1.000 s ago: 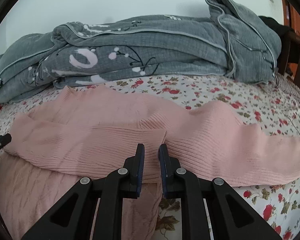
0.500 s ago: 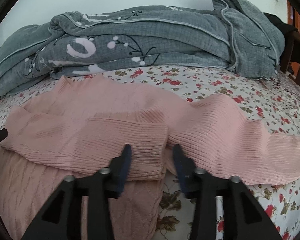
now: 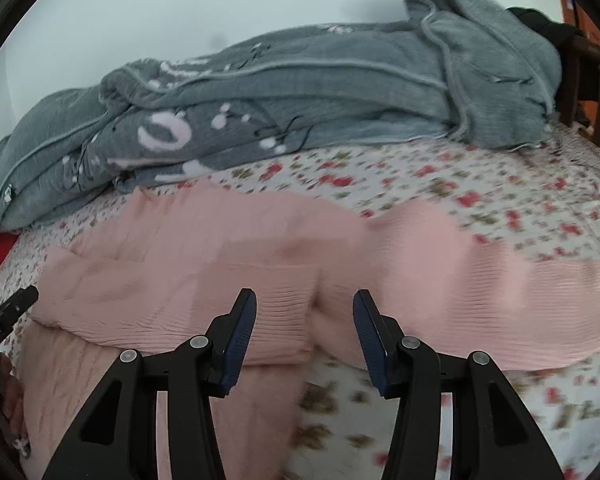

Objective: Fold small clothes
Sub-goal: 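Grasp the sleeve cuff beside the black phone with the right gripper and lift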

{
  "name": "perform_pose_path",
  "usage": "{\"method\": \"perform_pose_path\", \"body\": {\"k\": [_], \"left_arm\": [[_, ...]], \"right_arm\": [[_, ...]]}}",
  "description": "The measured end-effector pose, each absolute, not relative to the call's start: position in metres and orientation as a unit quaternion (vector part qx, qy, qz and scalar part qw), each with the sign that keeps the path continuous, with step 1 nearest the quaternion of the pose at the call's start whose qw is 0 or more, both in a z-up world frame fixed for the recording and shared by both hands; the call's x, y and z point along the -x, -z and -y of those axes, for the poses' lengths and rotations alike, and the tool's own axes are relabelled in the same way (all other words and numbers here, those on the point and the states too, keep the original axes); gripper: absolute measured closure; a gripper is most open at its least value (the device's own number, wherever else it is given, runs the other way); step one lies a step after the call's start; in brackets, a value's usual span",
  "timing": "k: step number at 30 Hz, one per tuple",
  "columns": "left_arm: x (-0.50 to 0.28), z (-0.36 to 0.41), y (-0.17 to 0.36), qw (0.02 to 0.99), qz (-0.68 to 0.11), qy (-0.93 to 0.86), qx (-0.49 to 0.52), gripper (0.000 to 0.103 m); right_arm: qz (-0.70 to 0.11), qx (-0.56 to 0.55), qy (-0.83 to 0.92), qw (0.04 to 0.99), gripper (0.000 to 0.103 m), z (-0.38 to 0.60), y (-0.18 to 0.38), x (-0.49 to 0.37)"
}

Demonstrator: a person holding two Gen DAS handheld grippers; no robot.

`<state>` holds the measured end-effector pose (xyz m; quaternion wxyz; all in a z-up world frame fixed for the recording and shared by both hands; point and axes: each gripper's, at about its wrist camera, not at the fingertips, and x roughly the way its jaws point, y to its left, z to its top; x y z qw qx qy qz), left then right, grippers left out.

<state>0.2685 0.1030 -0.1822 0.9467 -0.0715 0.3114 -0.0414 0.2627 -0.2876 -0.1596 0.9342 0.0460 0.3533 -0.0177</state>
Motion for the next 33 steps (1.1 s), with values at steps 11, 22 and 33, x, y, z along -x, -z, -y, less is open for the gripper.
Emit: {"method": "perform_pose_path", "body": {"k": [11,22,33], "left_arm": [[-0.271,-0.105,0.184,0.944,-0.318,0.041,0.079,0.023],[-0.279,-0.109,0.19,0.936,-0.337,0.044,0.089,0.023],[-0.283,-0.112,0.193,0.932,-0.346,0.043,0.096,0.023]], "right_arm": [[-0.318,-0.064,0.176,0.929,0.029,0.468,0.15,-0.154],[-0.332,-0.157,0.168,0.915,0.039,0.524,0.182,-0.16],[-0.333,-0.22,0.177,0.9,0.039,0.551,0.184,-0.187]]}}
